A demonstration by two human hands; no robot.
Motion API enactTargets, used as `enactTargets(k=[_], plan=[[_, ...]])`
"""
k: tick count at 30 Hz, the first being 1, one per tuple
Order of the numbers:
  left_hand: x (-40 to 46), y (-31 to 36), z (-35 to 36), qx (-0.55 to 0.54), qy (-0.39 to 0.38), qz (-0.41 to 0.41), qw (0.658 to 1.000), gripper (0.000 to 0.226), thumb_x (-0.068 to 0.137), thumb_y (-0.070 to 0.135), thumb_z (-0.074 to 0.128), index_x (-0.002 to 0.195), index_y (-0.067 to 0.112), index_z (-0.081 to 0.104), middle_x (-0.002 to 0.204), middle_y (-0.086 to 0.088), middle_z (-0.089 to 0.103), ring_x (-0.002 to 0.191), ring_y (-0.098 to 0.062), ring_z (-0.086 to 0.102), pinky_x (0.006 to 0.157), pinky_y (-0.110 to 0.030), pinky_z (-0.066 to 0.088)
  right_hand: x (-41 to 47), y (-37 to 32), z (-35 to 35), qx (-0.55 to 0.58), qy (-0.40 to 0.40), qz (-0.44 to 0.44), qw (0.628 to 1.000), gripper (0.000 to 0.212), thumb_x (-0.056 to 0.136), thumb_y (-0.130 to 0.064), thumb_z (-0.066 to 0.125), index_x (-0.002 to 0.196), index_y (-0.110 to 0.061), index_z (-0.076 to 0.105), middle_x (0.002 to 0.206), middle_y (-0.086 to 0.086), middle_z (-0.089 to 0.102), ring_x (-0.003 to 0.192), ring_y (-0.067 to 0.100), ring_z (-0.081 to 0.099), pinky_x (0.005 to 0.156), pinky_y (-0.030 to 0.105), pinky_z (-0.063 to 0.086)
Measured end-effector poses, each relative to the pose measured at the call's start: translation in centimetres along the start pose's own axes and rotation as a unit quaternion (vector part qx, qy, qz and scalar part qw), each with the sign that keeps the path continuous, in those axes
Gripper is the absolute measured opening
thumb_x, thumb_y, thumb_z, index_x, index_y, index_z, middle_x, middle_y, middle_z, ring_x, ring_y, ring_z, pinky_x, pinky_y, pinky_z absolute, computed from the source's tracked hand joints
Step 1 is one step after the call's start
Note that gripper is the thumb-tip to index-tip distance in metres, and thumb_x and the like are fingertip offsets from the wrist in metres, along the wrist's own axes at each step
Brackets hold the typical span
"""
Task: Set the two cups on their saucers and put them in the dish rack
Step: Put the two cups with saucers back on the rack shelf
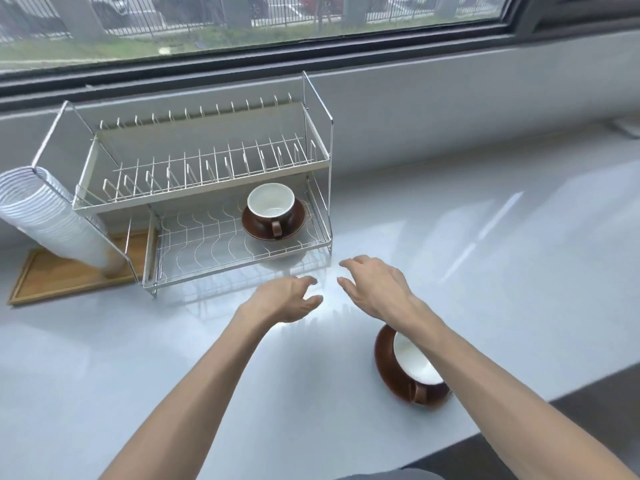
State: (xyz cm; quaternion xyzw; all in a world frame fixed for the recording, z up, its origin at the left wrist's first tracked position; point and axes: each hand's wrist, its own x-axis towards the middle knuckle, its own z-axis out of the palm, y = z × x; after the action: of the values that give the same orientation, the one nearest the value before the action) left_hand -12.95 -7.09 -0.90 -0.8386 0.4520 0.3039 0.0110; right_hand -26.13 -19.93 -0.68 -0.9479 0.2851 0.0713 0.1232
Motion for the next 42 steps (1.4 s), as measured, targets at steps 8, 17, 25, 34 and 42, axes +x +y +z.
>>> enactTargets(k=[8,17,25,34,42], plan=[[-1.0,5.6,3.8,0.051,0.017,0.072,0.996,0.053,0.101,0.048,0.036,0.149,0.028,0.038,0.149,-0.002,0.048,0.130,-0.025,0.051,0.100,-0.037,0.042,-6.5,5.7,2.0,0.030,0.010,0.094,0.995,0.044,0.103,-0.041,0.040,0.142,-0.024,0.050,0.145,0.000,0.053,0.129,0.026,0.053,0.098,0.040,0.047],[-0.2,9.4,7.8,-0.004,0.030,0.090,0.996,0.054,0.101,0.053,0.034,0.148,0.028,0.040,0.140,-0.005,0.055,0.125,-0.028,0.054,0.096,-0.038,0.043,-12.0,10.2,4.8,0.105,0.024,0.207,0.972,0.050,0.104,-0.046,0.037,0.148,-0.026,0.042,0.154,0.000,0.042,0.138,0.025,0.043,0.106,0.041,0.039],[1.0,10.6,9.8,-0.230,-0.039,-0.002,0.972,0.067,0.095,0.065,0.034,0.150,0.027,0.036,0.134,-0.005,0.060,0.122,-0.030,0.057,0.103,-0.041,0.043,-12.8,12.2,6.7,0.351,-0.012,0.301,0.887,0.047,0.105,-0.042,0.035,0.144,-0.020,0.048,0.143,0.008,0.053,0.134,0.026,0.046,0.103,0.034,0.036],[1.3,10.3,11.5,-0.441,-0.091,-0.012,0.893,0.055,0.094,0.051,0.054,0.143,0.028,0.042,0.116,-0.012,0.065,0.107,-0.026,0.067,0.080,-0.031,0.058,-12.6,12.8,7.8,0.453,0.006,0.307,0.837,0.034,0.104,-0.037,0.037,0.114,-0.021,0.065,0.101,0.006,0.065,0.090,0.021,0.054,0.090,0.043,0.052],[0.8,7.6,10.0,-0.472,-0.051,-0.023,0.880,0.028,0.095,0.049,0.053,0.120,0.036,0.056,0.110,-0.015,0.068,0.093,-0.020,0.068,0.070,-0.025,0.057,-9.8,10.8,6.4,0.451,-0.014,0.257,0.854,0.035,0.102,-0.040,0.039,0.121,-0.027,0.066,0.112,0.001,0.068,0.109,0.025,0.061,0.098,0.048,0.052]])
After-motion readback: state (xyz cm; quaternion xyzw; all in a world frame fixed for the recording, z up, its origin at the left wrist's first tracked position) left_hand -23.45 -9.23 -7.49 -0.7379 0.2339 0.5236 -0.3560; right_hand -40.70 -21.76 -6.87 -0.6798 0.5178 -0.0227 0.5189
